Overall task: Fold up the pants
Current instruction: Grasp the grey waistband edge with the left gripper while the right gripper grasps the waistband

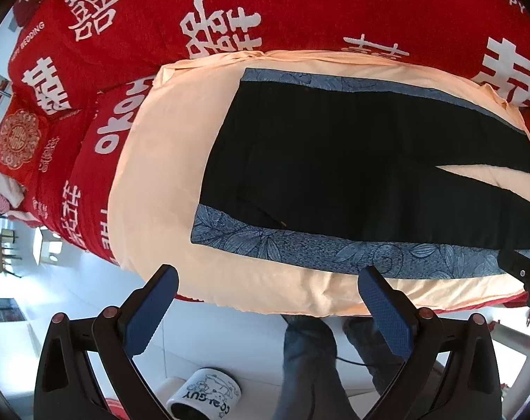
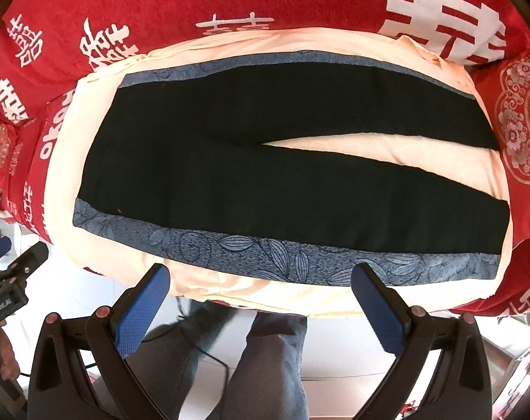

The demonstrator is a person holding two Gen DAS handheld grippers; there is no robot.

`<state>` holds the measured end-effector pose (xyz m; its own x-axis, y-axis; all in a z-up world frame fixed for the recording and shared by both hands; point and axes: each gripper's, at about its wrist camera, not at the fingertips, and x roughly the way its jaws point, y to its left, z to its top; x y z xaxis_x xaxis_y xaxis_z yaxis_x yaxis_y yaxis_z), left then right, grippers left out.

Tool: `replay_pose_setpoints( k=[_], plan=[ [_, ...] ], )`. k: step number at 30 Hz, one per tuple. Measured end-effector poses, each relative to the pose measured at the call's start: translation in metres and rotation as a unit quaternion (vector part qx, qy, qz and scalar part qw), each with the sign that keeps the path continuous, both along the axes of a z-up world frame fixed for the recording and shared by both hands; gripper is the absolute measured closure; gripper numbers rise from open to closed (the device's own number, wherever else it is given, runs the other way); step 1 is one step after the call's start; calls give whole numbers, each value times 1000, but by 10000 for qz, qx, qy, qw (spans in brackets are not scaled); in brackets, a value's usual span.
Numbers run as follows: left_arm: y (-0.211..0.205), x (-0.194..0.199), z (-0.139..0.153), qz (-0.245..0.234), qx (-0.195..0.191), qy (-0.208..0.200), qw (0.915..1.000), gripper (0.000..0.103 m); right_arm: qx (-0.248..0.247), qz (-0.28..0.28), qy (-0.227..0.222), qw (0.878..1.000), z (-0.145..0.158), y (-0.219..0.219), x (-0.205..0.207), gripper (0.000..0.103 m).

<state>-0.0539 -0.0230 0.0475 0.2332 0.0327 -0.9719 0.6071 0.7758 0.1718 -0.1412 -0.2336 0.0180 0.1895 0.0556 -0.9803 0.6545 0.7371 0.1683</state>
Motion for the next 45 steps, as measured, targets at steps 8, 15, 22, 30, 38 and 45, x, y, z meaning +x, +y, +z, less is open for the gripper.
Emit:
replay_pose_setpoints(
  k=[8,15,22,30,38,45],
  plan=[
    [4,22,-37,-176,-109,195,9996,0,-189,-243,134,9994,-20,11,7,0],
    [-3,30,-80,-296,-218,360,9987,0,-342,-331,307,9984,-45,22,14,0],
    [-4,41,-113,-156,-452,480,9977,0,-445,-238,453,9977,-73,27,22,0],
    [51,75,-139,671,-1543,1255,9777,0,1376,-905,-1252,9784,-90,27,14,0],
    [104,87,-158,1222,-2111,1686,9550,0,3403,-1383,-1864,9112,-176,83,24,30],
    [114,92,-174,1308,-2218,1856,9483,0,3666,-1996,-2113,8838,-214,90,25,36]
  ],
)
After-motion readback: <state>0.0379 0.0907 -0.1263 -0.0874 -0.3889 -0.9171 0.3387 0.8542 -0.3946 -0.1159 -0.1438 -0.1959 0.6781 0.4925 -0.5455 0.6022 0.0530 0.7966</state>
